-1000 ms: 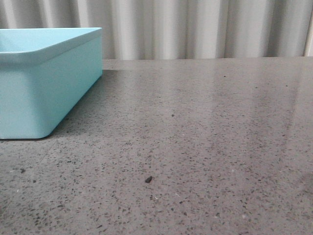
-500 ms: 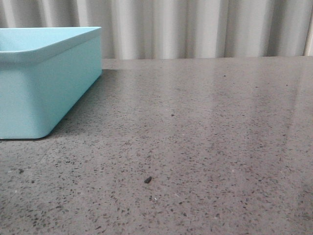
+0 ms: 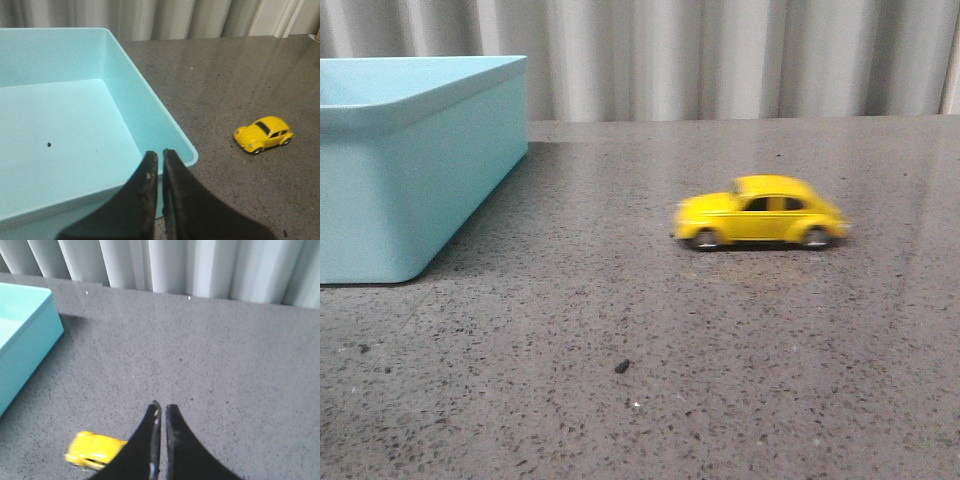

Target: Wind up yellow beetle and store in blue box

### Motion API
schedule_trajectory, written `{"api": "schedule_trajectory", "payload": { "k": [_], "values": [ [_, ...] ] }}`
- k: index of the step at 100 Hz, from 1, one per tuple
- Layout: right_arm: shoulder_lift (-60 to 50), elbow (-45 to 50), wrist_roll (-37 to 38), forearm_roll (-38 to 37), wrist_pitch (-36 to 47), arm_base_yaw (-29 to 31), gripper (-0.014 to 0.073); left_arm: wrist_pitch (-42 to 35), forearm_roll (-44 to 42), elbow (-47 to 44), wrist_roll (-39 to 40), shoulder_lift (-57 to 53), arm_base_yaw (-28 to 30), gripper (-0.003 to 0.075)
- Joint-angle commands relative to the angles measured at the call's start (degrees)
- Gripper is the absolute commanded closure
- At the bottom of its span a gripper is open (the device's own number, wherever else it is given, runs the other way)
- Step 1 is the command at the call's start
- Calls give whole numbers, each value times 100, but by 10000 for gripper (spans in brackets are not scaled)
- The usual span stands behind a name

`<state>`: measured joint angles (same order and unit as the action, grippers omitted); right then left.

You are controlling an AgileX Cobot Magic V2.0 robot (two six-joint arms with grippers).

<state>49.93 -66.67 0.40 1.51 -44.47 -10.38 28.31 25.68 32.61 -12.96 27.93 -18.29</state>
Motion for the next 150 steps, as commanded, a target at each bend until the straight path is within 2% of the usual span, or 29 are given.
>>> {"api": "schedule_trajectory", "payload": {
  "k": [1, 33, 53, 62, 69, 85, 101, 121, 128, 135, 142, 150],
  "values": [
    [-178, -149, -40, -29, 567, 6, 635, -358, 127, 197, 21, 68, -39, 741],
    [-668, -149, -40, -29, 706, 6, 635, -291, 127, 197, 21, 68, -39, 741],
    [-1091, -138, -40, -29, 611, 6, 635, -679, 127, 197, -2, 129, -39, 741],
    [-1289, -138, -40, -29, 611, 6, 635, -621, 127, 229, -2, 284, -39, 741],
    [-1418, -138, -40, -29, 611, 6, 635, -413, 127, 333, -98, 493, -39, 741],
    [-1580, -138, -40, -29, 600, 6, 635, 336, 127, 945, -1078, 1302, -55, 741],
    [-1580, -138, -40, -29, 553, -3, 635, 873, 127, 1906, -1316, 2267, -290, 741],
    [-1580, -138, -40, -59, 360, -326, 635, 2672, 103, 3482, -2432, 3665, -372, 736],
    [-1580, -129, -40, -71, 301, -408, 635, 3193, 89, 4017, -2632, 4096, -372, 696],
    [-1580, -129, -40, -71, 240, -446, 635, 3563, 89, 4505, -2944, 4468, -372, 617],
    [-1580, -129, -40, -71, 159, -446, 635, 3695, 89, 4904, -3197, 4761, -407, 500],
    [-1580, -129, -40, -71, 32, -446, 635, 3695, 81, 5279, -3375, 5029, -484, 330]
  ]
}}
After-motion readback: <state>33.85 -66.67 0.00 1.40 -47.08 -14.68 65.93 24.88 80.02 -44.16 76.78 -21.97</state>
